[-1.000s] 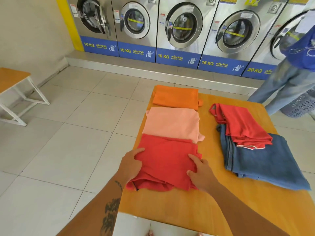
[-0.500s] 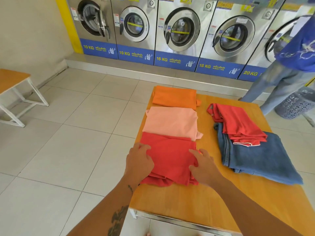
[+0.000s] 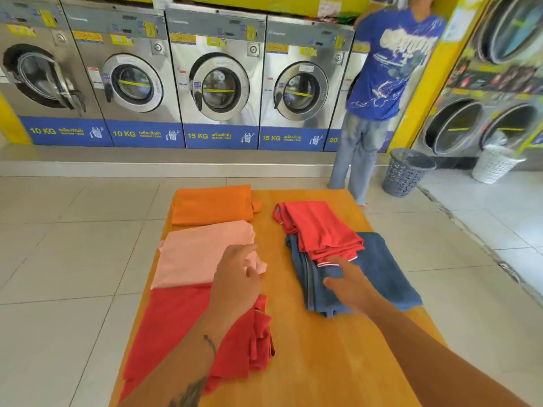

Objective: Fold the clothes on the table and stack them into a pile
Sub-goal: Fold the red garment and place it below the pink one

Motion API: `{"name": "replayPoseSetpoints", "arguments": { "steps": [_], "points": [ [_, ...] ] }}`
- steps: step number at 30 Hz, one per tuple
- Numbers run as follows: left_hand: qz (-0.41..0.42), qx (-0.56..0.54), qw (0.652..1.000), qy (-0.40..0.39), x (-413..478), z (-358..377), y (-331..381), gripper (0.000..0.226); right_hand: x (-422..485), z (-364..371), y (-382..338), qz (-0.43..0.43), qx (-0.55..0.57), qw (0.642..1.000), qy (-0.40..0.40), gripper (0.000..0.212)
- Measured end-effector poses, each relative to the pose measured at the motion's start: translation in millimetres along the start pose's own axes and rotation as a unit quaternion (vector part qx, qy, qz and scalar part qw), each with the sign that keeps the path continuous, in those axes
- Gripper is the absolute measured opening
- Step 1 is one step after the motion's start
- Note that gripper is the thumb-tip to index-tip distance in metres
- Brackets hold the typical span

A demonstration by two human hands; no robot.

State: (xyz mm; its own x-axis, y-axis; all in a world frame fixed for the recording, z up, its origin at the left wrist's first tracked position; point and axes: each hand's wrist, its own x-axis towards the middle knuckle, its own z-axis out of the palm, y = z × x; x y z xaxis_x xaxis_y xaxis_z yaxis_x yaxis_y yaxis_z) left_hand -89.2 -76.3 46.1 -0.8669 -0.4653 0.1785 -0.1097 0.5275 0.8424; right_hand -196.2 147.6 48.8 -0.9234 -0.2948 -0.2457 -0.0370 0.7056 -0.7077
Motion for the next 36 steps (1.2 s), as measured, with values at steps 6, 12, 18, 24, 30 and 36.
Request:
{"name": "replayPoseSetpoints", "arguments": {
  "steps": [6, 12, 18, 24, 30, 36],
  "points": [
    [0.067, 0.061, 0.994, -0.066, 35.1, 85.7, 30.5, 0.061, 47.5, -44.9, 41.8, 0.072, 0.096, 0.993, 0.0, 0.049],
    [0.056, 0.23, 0.959, -0.157, 69.5, 170.6, 35.9, 0.081, 99.1, -69.6, 71.5, 0.177, 0.289, 0.94, -0.038, 0.08],
    [-0.008, 0.376, 0.904, -0.205, 96.8, 222.3, 32.3, 0.092, 145.6, -62.7, 67.3, 0.184, 0.391, 0.901, -0.036, 0.097],
    [0.04, 0.434, 0.885, -0.163, 114.4, 226.8, 31.0, 0.068, 161.6, -49.9, 62.0, 0.15, 0.434, 0.887, -0.058, 0.066],
    [0.053, 0.328, 0.941, -0.057, 130.2, 215.8, 27.4, 0.039, 176.2, -40.8, 37.9, 0.097, 0.423, 0.901, -0.024, 0.067],
    [0.094, 0.221, 0.963, -0.122, 109.3, 202.2, 28.6, 0.054, 193.2, -38.9, 11.7, 0.177, 0.396, 0.899, 0.065, 0.057]
  ]
}}
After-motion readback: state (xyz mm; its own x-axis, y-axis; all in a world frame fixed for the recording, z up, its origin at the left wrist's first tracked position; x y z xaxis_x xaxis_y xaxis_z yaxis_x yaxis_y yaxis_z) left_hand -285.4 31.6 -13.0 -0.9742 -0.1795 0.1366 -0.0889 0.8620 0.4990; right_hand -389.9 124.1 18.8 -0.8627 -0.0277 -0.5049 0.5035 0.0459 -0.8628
